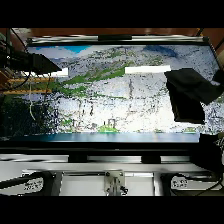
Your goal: Fold the shirts.
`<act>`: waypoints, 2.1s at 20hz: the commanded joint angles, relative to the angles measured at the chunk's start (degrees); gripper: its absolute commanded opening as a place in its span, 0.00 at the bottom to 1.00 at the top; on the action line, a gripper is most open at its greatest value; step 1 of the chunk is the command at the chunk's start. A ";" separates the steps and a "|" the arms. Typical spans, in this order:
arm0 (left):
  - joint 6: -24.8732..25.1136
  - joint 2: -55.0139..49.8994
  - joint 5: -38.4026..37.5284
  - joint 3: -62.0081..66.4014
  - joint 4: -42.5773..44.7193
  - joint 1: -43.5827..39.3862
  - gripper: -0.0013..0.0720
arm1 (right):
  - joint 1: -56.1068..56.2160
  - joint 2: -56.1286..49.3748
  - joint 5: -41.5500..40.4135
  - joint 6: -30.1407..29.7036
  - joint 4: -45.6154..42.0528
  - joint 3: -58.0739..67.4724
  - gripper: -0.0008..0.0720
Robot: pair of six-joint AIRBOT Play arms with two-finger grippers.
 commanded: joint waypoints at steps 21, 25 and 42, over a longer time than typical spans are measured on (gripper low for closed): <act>-5.07 -2.16 4.85 0.04 24.48 -3.91 0.07 | 8.13 10.05 23.04 1.20 4.24 2.36 0.83; -16.57 -6.69 2.60 0.02 49.07 -11.15 0.72 | 21.88 2.69 9.05 3.08 8.02 1.64 0.83; -18.78 -8.90 -3.02 -0.11 49.83 -13.55 0.91 | 25.51 -3.54 2.78 2.16 17.20 1.64 0.83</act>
